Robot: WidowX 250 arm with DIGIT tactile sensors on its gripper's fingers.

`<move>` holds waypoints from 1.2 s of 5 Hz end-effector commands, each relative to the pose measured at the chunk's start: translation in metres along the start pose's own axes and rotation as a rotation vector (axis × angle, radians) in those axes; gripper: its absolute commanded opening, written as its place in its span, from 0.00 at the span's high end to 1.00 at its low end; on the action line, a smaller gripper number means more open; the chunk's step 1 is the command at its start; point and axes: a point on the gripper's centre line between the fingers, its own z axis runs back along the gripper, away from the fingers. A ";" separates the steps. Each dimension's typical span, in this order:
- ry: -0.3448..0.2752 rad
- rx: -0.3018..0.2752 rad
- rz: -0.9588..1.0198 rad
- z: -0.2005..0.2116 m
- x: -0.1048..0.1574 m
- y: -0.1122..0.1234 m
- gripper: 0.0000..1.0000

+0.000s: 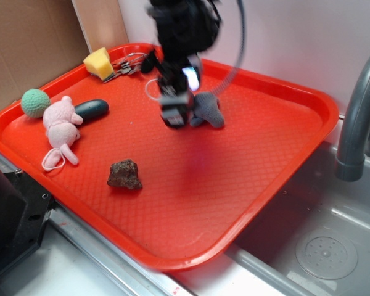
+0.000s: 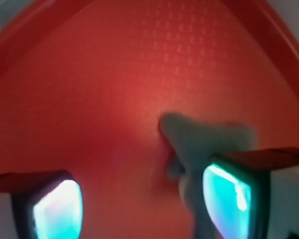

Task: Grab the gray animal.

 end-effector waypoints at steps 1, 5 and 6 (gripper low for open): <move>0.009 0.091 -0.054 0.007 0.010 0.073 0.00; 0.009 0.082 -0.085 0.006 -0.001 -0.020 0.00; 0.042 0.059 -0.058 0.004 0.009 0.036 0.00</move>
